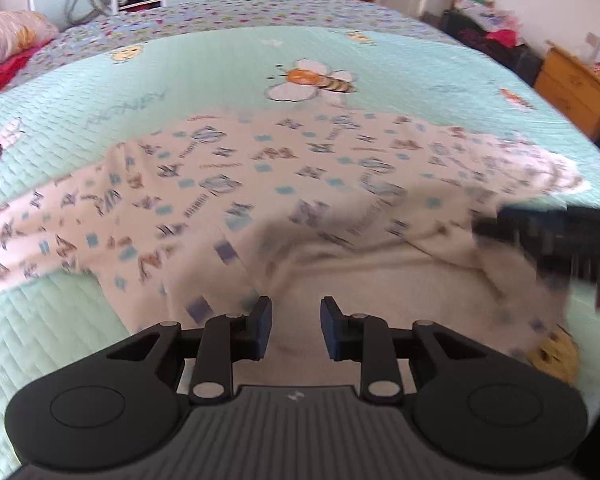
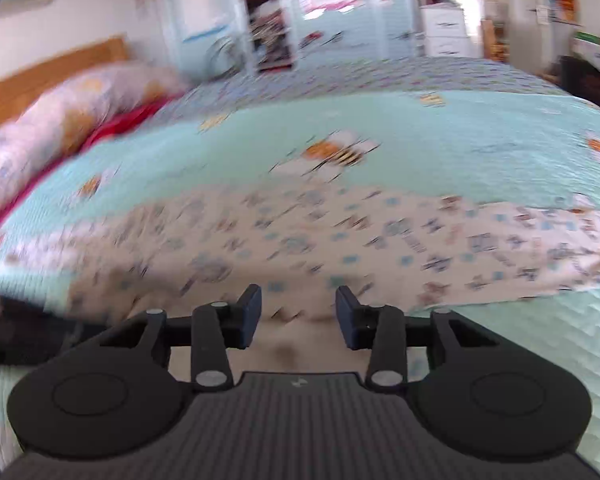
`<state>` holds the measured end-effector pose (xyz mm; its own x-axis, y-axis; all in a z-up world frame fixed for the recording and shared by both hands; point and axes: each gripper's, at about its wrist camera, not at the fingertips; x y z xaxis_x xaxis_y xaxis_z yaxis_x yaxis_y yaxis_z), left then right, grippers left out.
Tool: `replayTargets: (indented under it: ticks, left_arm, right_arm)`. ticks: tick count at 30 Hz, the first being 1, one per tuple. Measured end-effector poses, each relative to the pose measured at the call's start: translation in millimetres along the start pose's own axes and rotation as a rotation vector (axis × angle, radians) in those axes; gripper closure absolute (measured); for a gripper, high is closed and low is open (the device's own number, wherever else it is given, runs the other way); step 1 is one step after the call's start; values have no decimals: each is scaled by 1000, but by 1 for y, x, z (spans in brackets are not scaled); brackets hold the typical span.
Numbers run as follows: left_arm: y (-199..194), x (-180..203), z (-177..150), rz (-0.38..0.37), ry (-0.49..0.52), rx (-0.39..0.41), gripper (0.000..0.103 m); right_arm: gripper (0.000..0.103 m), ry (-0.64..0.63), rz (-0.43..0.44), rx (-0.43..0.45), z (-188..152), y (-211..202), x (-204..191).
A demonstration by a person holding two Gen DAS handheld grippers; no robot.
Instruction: Fold clothes
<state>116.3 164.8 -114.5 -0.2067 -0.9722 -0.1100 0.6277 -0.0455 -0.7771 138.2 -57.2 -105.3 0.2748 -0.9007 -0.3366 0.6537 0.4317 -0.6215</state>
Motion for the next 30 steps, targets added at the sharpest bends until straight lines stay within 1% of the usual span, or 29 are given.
replayTargets:
  ticks: [1,2,4,7,10,13,15,17,18,19,20,21,22,24,25,27,28,29,30]
  left_arm:
    - [5,-4,3,13,6,-8,74]
    - [9,-7,6,27,16,-17,74]
    - [13,-9,9,53,49,-26,74]
    - [12,-9,8,66,105,-12,74]
    - [25,-12,11,90,135,-35,74]
    - [33,-12,15,97,140,-47,74]
    - [36,-11,14,99,154,-49,72]
    - [37,-10,13,99,162,-50,72]
    - [35,-11,12,92,152,-49,72]
    - [32,-12,12,77,138,-46,73]
    - [27,-12,11,60,126,-39,78]
    - [22,-12,8,45,113,-24,85]
    - [14,-12,5,38,103,-5,87]
    - [-3,-11,-3,25,85,39,88]
    - [-11,-12,-7,12,74,58,89]
    - [-24,-13,-13,-13,43,86,90]
    - [-28,-14,-15,-19,30,95,90]
    - [-30,-14,-17,-15,24,95,90]
    - [-29,-14,-17,3,28,85,90]
  right_arm:
    - [59,-42,-21,-33,-2,10,-4]
    - [59,-69,-40,-46,-2,18,-5]
    - [59,-99,-69,-55,1,31,-5]
    - [59,-129,-84,-48,8,42,-4]
    - [59,-106,-78,-44,13,52,7]
    - [66,-74,-81,-52,18,62,15]
    - [67,-74,-74,-61,17,63,17]
    - [82,-86,-66,-72,15,64,18]
    - [84,-93,-64,-77,14,64,18]
    - [87,-92,-60,-78,13,62,19]
    - [99,-86,-48,-76,14,59,19]
    - [103,-81,-26,-68,14,53,18]
    - [103,-76,3,-61,14,46,17]
    - [103,-70,93,-53,11,25,14]
    - [103,-82,115,-45,8,16,10]
    - [102,-116,110,-24,2,1,3]
    - [100,-126,102,-19,0,-3,3]
    - [99,-131,95,-15,-1,-6,2]
    - [96,-128,91,-12,-2,-7,3]
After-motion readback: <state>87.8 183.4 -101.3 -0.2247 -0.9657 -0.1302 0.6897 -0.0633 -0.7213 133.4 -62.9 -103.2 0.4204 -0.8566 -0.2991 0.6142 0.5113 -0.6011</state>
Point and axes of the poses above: each gripper's, at about its wrist camera, not at the fingertips, and y roughly the way its jaws point, x to its right, z to its top, and after that the axes turned 15 degrees about y, right-handed
